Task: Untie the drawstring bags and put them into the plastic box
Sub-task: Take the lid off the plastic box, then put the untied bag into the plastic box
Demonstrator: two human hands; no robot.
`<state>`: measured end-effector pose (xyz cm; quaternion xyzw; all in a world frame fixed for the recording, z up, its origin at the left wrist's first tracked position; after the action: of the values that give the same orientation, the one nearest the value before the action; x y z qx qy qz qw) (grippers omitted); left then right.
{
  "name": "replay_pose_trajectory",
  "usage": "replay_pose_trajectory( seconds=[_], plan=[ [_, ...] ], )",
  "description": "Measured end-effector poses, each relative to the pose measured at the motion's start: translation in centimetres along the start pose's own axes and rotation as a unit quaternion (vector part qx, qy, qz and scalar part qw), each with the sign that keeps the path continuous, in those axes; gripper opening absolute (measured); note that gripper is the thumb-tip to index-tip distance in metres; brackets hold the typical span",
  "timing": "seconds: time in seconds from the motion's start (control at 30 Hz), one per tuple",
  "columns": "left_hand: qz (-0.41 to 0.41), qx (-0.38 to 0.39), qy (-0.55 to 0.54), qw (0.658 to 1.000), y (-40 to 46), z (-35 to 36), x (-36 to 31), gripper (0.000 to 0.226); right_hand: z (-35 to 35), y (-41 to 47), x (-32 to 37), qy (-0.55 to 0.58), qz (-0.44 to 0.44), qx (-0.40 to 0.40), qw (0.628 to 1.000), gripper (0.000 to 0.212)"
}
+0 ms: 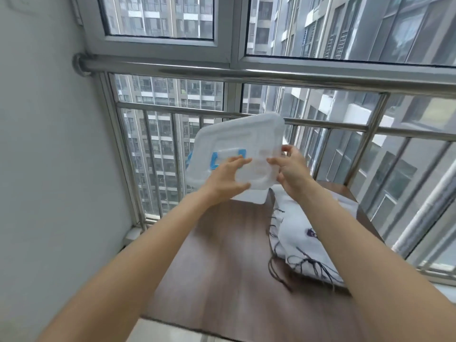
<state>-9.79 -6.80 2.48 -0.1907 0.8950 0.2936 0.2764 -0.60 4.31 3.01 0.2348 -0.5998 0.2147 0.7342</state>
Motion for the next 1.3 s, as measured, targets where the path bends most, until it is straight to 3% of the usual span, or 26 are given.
replay_pose_trajectory(
  seconds=[0.13,0.2,0.3,0.4,0.47,0.63,0.87,1.0,1.13,1.2,1.3],
  plan=[
    [-0.136,-0.061,-0.250,0.957,-4.3,-2.6,0.2,0.048,1.4,-5.7,1.2,-0.142,-0.087,0.039,0.985,0.037],
    [-0.180,-0.090,-0.323,0.925,-7.1,-3.7,-0.1,0.061,2.0,-8.3,1.5,-0.245,-0.158,0.039,0.956,0.034],
    [-0.212,-0.121,-0.379,0.893,-10.5,-4.8,0.4,0.083,3.0,-11.9,1.3,-0.352,-0.258,0.030,0.899,0.029],
    [-0.241,-0.151,-0.377,0.882,-13.1,-5.1,2.3,0.073,4.7,-15.2,-1.2,-0.483,-0.303,0.058,0.819,0.038],
    [-0.283,-0.157,-0.342,0.882,-15.2,-4.5,4.4,0.065,5.3,-16.6,-3.9,-0.535,-0.287,0.090,0.789,0.043],
    [-0.352,-0.083,-0.202,0.910,-19.6,-1.5,10.3,0.056,5.1,-17.6,-10.2,-0.510,-0.198,0.149,0.824,0.033],
    [-0.330,-0.052,-0.019,0.942,-19.9,-0.4,11.6,0.044,4.4,-17.7,-14.7,-0.505,-0.138,0.186,0.831,0.030],
    [-0.301,-0.056,0.043,0.951,-18.1,0.7,10.4,0.044,1.4,-15.3,-11.2,-0.494,-0.157,0.055,0.853,0.027],
    [-0.245,-0.041,-0.023,0.968,-14.7,3.9,6.4,0.039,-4.5,-12.6,-7.2,-0.472,-0.143,-0.080,0.866,0.031],
    [-0.236,-0.029,-0.050,0.970,-13.2,5.2,4.6,0.037,-8.2,-11.2,-7.0,-0.486,-0.072,-0.134,0.860,0.037],
    [-0.216,0.007,-0.071,0.974,-10.8,8.1,1.3,0.038,-13.6,-10.7,-8.5,-0.536,0.114,-0.154,0.822,0.050]
  ],
)
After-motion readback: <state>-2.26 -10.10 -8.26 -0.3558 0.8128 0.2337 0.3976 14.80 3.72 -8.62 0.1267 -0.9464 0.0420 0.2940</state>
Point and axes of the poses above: each hand's wrist, its own y-axis towards the middle knuckle, its own z-axis out of the palm, x = y × z, the point moved 9 cm from there along y, towards the middle knuckle, and after that the axes turned 5 degrees about -x, right-handed, at the moved point
